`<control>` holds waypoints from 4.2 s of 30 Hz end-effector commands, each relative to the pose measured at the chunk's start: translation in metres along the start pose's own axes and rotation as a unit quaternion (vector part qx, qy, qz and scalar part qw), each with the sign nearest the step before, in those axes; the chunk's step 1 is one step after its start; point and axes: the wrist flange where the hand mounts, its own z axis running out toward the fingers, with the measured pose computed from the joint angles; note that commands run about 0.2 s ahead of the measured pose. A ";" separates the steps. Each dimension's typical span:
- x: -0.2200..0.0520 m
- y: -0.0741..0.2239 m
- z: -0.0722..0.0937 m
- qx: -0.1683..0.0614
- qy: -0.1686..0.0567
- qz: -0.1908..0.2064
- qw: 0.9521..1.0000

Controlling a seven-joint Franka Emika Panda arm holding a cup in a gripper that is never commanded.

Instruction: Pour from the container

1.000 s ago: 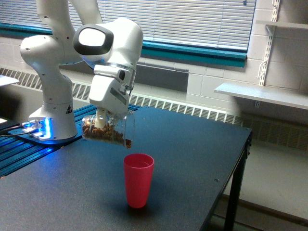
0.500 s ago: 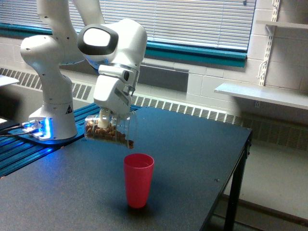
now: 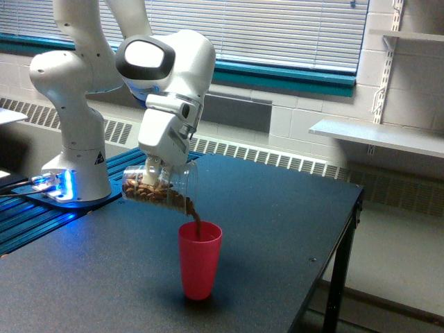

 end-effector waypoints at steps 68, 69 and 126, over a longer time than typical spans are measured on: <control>0.006 -0.008 -0.014 -0.056 -0.002 -0.029 0.998; 0.006 -0.008 -0.014 -0.056 -0.002 -0.028 0.998; 0.019 -0.023 -0.027 -0.104 -0.013 -0.068 0.992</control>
